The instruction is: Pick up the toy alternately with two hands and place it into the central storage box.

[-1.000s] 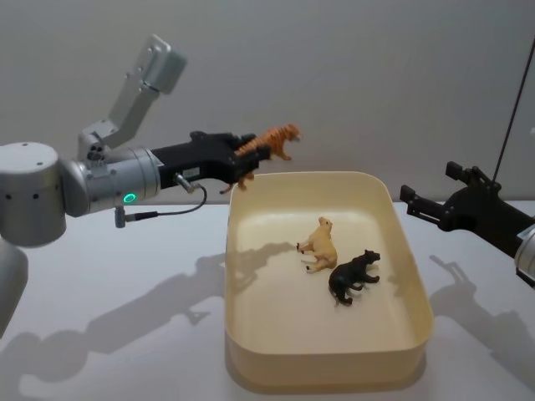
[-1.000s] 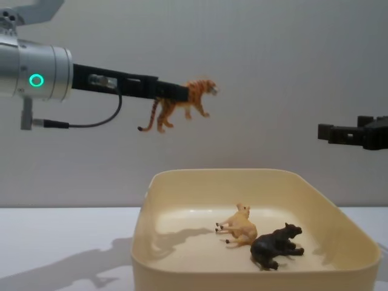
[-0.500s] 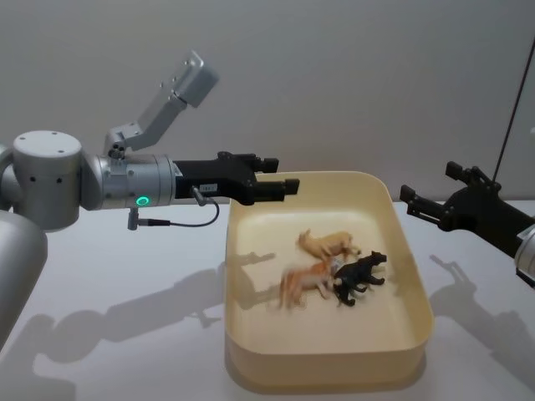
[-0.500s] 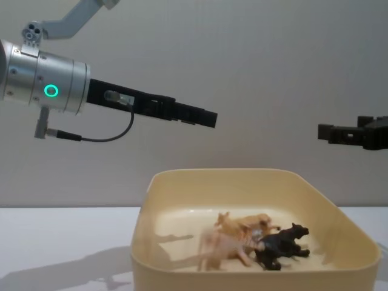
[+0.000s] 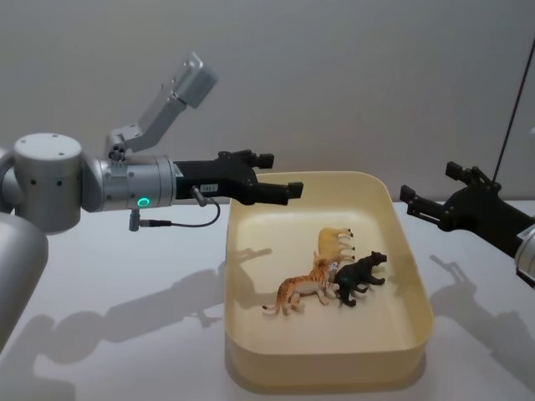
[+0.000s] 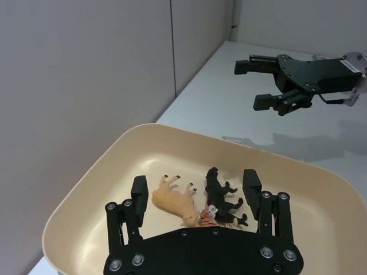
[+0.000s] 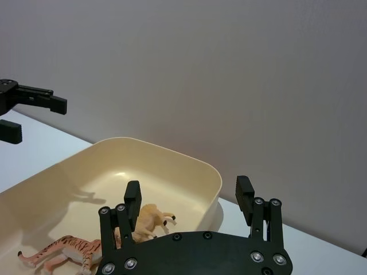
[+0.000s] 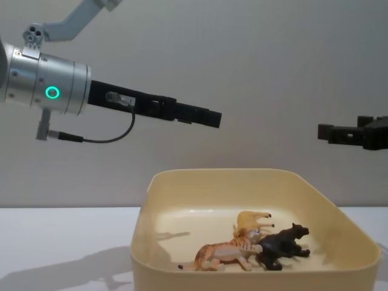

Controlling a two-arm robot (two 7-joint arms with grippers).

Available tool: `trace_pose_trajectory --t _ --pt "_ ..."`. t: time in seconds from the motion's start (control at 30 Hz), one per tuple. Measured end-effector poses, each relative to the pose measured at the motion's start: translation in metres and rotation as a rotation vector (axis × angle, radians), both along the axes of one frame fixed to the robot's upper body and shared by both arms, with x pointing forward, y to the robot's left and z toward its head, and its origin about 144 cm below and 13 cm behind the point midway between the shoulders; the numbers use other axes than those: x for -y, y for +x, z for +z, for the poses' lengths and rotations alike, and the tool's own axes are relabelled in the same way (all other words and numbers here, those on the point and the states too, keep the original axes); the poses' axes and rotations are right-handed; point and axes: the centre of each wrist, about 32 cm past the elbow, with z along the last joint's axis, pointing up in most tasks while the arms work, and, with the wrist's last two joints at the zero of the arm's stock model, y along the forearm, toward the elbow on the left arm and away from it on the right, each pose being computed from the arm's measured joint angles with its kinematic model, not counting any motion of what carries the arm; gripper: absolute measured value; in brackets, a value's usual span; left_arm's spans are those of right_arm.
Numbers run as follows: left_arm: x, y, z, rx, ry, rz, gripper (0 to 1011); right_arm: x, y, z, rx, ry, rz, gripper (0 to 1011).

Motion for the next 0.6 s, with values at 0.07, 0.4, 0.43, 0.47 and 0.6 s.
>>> trace_pose_trajectory --t 0.07,0.4,0.43,0.47,0.6 --pt "-0.001 -0.002 -0.001 0.008 -0.008 0.012 1002 0.0 0.0 0.0 0.0 0.0 0.0 1001" --pt "-0.009 -0.022 -0.011 0.064 -0.064 0.125 1002 0.0 0.0 0.0 0.0 0.0 0.0 1001" --pt "-0.014 -0.028 -0.015 0.068 -0.07 0.144 1002 0.0 0.0 0.0 0.0 0.0 0.0 1001" --pt "-0.016 -0.031 -0.016 0.07 -0.075 0.153 1001 0.0 0.0 0.0 0.0 0.0 0.0 1001" --pt "-0.025 -0.045 -0.023 0.077 -0.085 0.201 1002 0.0 0.0 0.0 0.0 0.0 0.0 1001"
